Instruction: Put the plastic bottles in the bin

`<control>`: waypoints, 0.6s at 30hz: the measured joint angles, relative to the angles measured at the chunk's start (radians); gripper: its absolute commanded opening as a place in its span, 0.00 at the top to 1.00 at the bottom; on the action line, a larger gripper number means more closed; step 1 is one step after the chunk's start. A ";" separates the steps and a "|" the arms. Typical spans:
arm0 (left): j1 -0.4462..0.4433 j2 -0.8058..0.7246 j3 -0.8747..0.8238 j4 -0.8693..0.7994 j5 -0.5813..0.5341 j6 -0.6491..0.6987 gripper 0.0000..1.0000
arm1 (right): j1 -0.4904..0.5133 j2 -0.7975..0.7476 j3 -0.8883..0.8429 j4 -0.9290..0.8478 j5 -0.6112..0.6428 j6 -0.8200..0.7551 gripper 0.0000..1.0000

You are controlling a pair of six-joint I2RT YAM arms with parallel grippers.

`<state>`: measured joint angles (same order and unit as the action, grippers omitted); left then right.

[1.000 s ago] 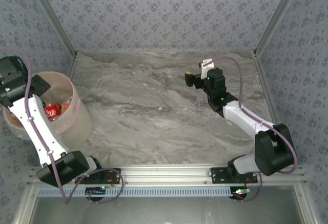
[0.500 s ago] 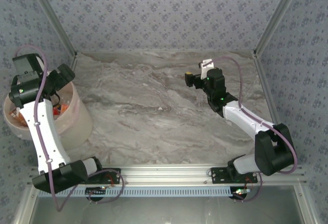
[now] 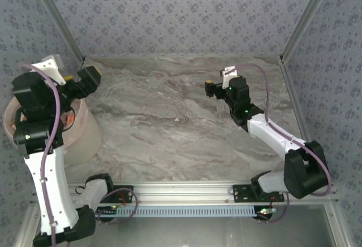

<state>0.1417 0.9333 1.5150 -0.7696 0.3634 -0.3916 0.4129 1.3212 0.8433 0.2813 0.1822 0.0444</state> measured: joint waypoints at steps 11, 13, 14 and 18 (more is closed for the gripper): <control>-0.412 0.156 -0.066 0.251 -0.065 0.043 0.02 | 0.000 -0.105 -0.081 -0.017 0.083 0.000 0.00; -0.474 0.198 -0.071 0.275 -0.099 0.082 0.02 | 0.000 -0.127 -0.104 -0.016 0.112 0.000 0.00; -0.498 0.218 -0.082 0.293 -0.122 0.108 0.02 | -0.002 -0.140 -0.117 -0.017 0.127 0.000 0.00; -0.520 0.250 -0.186 0.373 -0.255 0.189 0.02 | -0.018 -0.201 -0.176 -0.012 0.182 0.000 0.00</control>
<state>-0.3779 1.1831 1.3293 -0.3962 0.1085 -0.2024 0.3946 1.1198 0.6670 0.2691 0.3645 0.0444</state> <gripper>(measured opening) 0.979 0.999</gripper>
